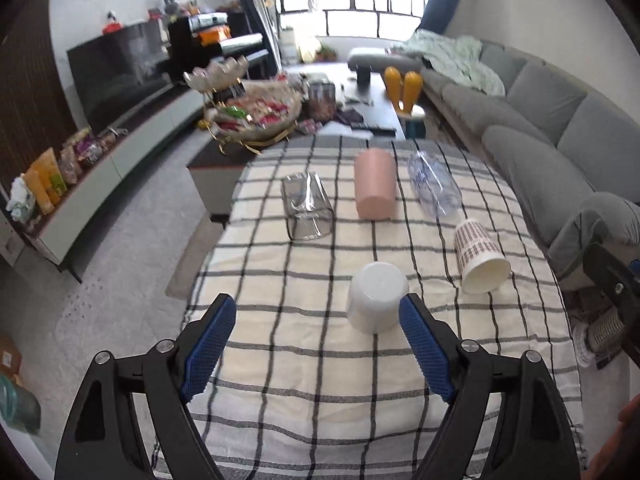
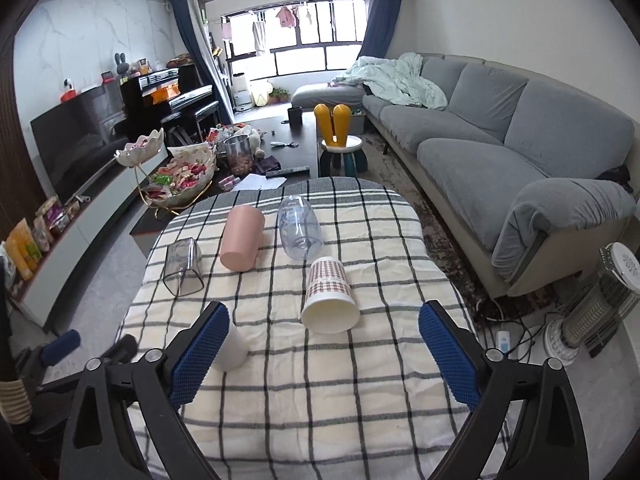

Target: Flip cup upside down

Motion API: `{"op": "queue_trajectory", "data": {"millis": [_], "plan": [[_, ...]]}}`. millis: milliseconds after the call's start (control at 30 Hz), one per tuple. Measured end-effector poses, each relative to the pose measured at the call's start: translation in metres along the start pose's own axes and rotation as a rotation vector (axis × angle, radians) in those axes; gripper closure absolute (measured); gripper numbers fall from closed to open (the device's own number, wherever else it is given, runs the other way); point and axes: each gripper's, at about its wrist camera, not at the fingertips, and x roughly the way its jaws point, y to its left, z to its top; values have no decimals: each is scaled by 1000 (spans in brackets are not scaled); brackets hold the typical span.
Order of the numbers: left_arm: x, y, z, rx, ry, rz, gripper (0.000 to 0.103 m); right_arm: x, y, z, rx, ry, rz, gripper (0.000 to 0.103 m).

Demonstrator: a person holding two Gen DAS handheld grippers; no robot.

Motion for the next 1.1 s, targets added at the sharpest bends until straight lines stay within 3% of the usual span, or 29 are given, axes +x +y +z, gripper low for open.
{"op": "queue_trajectory", "data": {"millis": [167, 467, 1100], "plan": [[-20, 1, -4, 6, -79, 23, 5, -8, 2, -3, -7, -30, -8, 3], [-41, -1, -4, 9, -161, 48, 0, -18, -2, -4, 0, -64, -26, 1], [-47, 11, -4, -36, -184, 76, 0, -21, -2, -3, -4, -76, -23, 1]]}}
